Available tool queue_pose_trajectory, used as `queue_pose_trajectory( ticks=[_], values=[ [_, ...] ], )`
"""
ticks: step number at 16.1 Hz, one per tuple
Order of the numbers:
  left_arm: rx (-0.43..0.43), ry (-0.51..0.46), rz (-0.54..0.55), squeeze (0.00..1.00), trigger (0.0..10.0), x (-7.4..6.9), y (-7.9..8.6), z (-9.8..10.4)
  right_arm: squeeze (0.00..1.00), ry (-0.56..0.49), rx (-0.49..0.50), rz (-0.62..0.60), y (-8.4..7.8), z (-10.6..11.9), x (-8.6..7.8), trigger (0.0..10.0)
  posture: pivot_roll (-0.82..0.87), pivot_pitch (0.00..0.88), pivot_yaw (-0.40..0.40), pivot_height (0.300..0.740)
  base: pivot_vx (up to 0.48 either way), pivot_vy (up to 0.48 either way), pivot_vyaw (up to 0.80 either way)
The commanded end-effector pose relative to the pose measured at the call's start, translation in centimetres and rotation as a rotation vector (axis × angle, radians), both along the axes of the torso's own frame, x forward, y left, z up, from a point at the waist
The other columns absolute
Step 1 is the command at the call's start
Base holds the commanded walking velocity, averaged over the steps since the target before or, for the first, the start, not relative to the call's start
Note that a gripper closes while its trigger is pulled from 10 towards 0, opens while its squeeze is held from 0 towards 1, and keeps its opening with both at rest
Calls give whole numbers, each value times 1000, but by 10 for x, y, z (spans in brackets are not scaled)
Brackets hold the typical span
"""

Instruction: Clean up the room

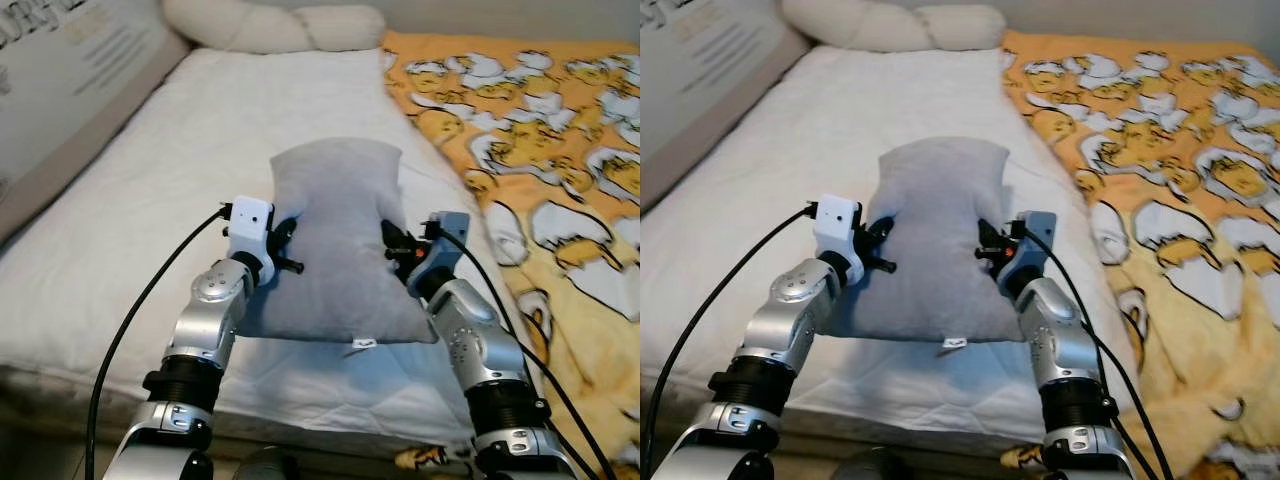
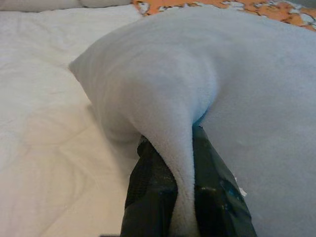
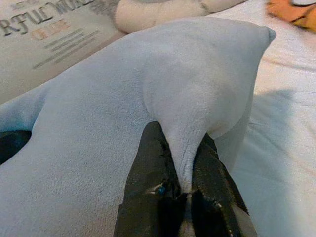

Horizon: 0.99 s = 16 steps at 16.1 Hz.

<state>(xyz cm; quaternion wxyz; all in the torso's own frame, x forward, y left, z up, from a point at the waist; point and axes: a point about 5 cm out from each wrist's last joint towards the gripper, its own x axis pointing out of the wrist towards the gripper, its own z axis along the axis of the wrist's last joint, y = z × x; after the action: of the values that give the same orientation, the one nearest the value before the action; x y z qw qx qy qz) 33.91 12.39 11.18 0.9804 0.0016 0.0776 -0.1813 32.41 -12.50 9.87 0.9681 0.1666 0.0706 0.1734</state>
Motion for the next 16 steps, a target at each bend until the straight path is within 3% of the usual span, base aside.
queue_pose_trajectory(
  ticks=[1, 4, 16],
  values=[
    [15, -45, 20, 0, 10000, 4, 2, 9, 0, -30, -10, -35, -8, 8, 1, 10000, 88, 0, 31, 740, 0, 356, -800],
    [69, -74, 4, 0, 10000, 4, 0, 13, 0, -23, 2, -58, -11, 6, -1, 10000, 88, 0, 37, 740, 0, 353, -800],
    [102, -90, 17, 0, 10000, 6, 7, 18, 0, -19, 5, -48, -7, 4, -2, 10000, 97, 0, 46, 740, 0, 400, 0]
  ],
)
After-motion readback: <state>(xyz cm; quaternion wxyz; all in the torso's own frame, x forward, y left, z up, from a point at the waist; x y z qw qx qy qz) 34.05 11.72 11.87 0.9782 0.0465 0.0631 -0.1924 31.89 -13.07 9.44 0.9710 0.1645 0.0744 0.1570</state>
